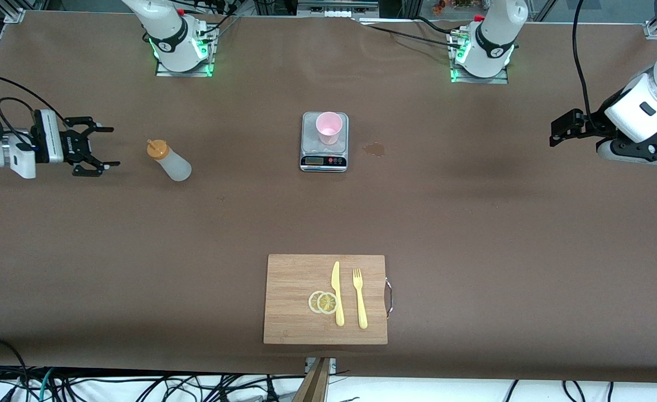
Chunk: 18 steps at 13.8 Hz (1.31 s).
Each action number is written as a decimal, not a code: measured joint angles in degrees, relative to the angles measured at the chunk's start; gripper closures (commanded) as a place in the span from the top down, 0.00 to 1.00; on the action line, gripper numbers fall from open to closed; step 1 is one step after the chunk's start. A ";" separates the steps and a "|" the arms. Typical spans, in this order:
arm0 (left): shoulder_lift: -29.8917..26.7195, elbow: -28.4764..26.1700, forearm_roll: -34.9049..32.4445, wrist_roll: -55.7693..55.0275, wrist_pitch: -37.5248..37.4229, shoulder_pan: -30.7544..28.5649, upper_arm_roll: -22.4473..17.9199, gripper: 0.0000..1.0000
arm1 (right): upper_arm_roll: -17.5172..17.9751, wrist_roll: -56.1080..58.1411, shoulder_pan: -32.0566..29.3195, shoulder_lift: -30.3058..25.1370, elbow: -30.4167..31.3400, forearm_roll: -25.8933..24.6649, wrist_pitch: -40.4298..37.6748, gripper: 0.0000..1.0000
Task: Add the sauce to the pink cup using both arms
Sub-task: 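Reach the right gripper to the white sauce bottle and grasp it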
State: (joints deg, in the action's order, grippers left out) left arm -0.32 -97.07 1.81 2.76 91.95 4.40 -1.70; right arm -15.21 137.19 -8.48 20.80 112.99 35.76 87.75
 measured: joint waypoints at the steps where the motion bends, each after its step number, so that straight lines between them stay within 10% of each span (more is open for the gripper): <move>1: 0.01 0.00 0.00 0.00 -0.13 0.01 0.16 1.00 | -0.01 2.97 -0.01 2.21 0.14 1.93 0.01 1.00; 18: 0.02 0.03 0.00 0.00 -0.93 0.14 0.30 1.00 | 3.77 16.80 -0.23 19.25 0.01 18.57 0.42 1.00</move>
State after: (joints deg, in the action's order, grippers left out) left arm -0.30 -97.04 1.81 2.76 91.02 4.55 -1.40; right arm -11.44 153.99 -8.71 40.05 112.99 54.34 88.18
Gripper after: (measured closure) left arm 0.000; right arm 0.000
